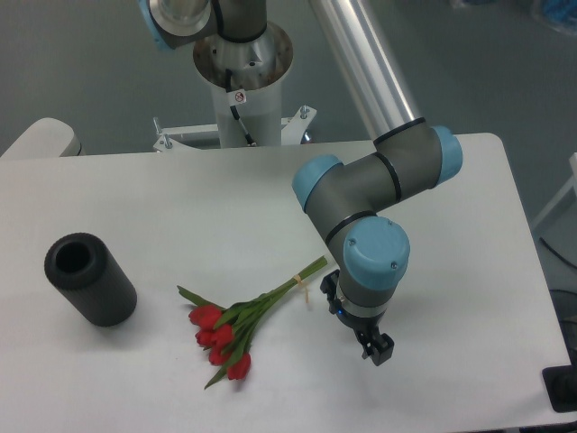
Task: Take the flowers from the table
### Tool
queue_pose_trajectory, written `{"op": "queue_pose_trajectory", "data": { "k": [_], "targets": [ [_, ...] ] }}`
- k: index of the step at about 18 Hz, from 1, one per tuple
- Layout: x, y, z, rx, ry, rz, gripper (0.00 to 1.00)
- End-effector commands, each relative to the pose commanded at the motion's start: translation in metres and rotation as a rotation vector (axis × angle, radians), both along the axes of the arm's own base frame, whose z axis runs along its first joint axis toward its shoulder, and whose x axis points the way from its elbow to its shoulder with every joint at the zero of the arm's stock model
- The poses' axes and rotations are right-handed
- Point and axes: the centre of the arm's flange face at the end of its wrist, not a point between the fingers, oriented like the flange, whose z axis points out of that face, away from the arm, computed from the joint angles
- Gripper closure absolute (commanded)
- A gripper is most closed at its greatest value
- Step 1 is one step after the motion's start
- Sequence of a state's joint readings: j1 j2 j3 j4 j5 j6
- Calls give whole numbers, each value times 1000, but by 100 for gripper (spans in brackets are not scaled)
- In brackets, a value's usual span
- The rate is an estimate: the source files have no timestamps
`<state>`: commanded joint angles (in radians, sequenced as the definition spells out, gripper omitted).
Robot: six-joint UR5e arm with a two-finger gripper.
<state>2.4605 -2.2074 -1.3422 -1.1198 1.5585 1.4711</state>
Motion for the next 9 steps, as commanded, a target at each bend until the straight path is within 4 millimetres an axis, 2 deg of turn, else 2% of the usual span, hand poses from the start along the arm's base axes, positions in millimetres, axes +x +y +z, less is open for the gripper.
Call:
{"op": "queue_pose_trajectory", "data": {
  "k": [5,9],
  "targets": [
    [1,1,0,-1,1,0,0],
    [9,4,-3,-9,-7,6,0]
  ]
}}
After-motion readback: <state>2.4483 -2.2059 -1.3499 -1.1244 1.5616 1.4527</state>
